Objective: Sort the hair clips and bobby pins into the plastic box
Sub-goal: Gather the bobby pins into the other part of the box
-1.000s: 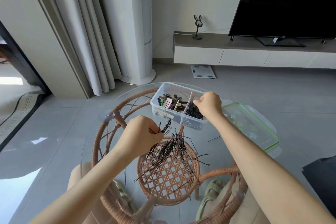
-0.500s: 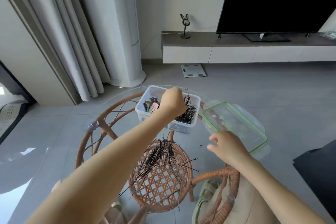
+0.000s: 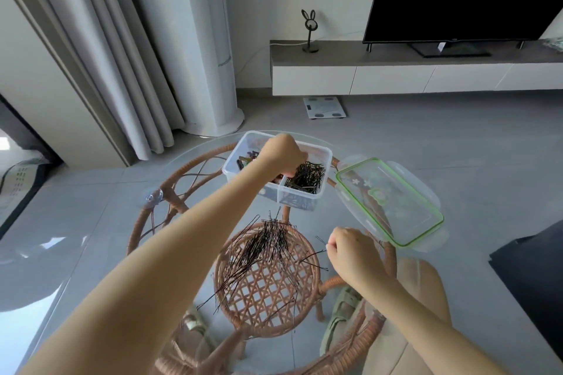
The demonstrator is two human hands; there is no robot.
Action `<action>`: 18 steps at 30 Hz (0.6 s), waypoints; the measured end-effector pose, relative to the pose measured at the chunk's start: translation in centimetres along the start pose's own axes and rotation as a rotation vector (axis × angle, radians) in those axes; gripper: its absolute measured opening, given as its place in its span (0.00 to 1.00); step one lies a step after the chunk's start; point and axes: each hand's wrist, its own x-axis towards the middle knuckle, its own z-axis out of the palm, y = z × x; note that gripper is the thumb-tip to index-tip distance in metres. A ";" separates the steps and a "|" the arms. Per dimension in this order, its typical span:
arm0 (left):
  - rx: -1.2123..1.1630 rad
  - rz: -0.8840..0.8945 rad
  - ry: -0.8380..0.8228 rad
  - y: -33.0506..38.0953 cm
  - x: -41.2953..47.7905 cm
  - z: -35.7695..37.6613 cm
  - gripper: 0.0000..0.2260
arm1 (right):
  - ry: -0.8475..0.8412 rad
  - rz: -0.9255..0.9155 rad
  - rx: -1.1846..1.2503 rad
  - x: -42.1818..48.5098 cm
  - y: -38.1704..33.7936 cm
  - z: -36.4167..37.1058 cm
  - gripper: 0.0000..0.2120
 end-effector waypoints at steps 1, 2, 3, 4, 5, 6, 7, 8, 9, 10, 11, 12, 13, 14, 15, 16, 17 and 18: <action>-0.026 0.013 0.031 -0.7 -0.8 -0.3 0.12 | 0.013 0.001 0.044 -0.1 -0.8 0.4 0.08; -0.076 0.023 0.096 -1.6 -1.8 -0.4 0.12 | 0.023 0.005 0.081 -0.3 -1.6 0.8 0.08; -0.113 0.021 0.176 -2.6 -3.0 -0.4 0.12 | 0.030 0.001 0.104 -0.5 -2.5 1.1 0.10; -0.097 0.018 0.234 -3.8 -4.4 -0.2 0.13 | 0.037 -0.010 0.112 -0.7 -3.5 1.3 0.12; -0.041 0.016 0.244 -5.0 -6.0 0.0 0.14 | 0.045 -0.024 0.117 -0.8 -4.5 1.5 0.14; 0.014 0.014 0.216 -6.3 -7.3 0.5 0.14 | 0.044 -0.038 0.113 -0.9 -5.4 1.7 0.17; 0.061 0.019 0.174 -7.6 -8.4 1.1 0.13 | 0.035 -0.055 0.101 -0.9 -6.2 1.9 0.19; 0.097 0.029 0.131 -8.9 -9.3 1.8 0.13 | 0.015 -0.072 0.072 -1.0 -6.9 2.2 0.23; 0.122 0.035 0.095 -10.3 -9.9 2.5 0.15 | -0.014 -0.094 0.041 -1.1 -7.5 2.6 0.25; 0.139 0.045 0.074 -11.4 -10.3 3.3 0.16 | -0.038 -0.116 0.025 -1.3 -8.0 3.0 0.27; 0.141 0.055 0.064 -12.4 -10.4 4.1 0.17 | -0.043 -0.141 0.032 -1.6 -8.3 3.4 0.27; 0.126 0.066 0.075 -13.3 -10.7 4.9 0.18 | -0.022 -0.165 0.054 -1.9 -8.6 3.6 0.25; 0.097 0.073 0.103 -14.0 -10.9 5.8 0.19 | 0.026 -0.186 0.081 -2.1 -8.6 3.6 0.24; 0.066 0.066 0.142 -14.6 -11.2 6.5 0.21 | 0.088 -0.202 0.116 -2.0 -8.4 3.4 0.22; 0.037 0.043 0.194 -15.0 -11.7 7.3 0.25 | 0.151 -0.211 0.157 -1.7 -8.2 3.3 0.21; 0.015 0.006 0.247 -15.3 -12.2 8.0 0.28 | 0.188 -0.209 0.202 -1.0 -7.8 3.1 0.21; 0.012 -0.032 0.307 -15.6 -12.8 8.6 0.31 | 0.188 -0.211 0.239 -0.2 -7.5 3.0 0.22; 0.021 -0.065 0.364 -15.7 -13.5 9.1 0.31 | 0.156 -0.218 0.267 0.7 -7.3 3.0 0.23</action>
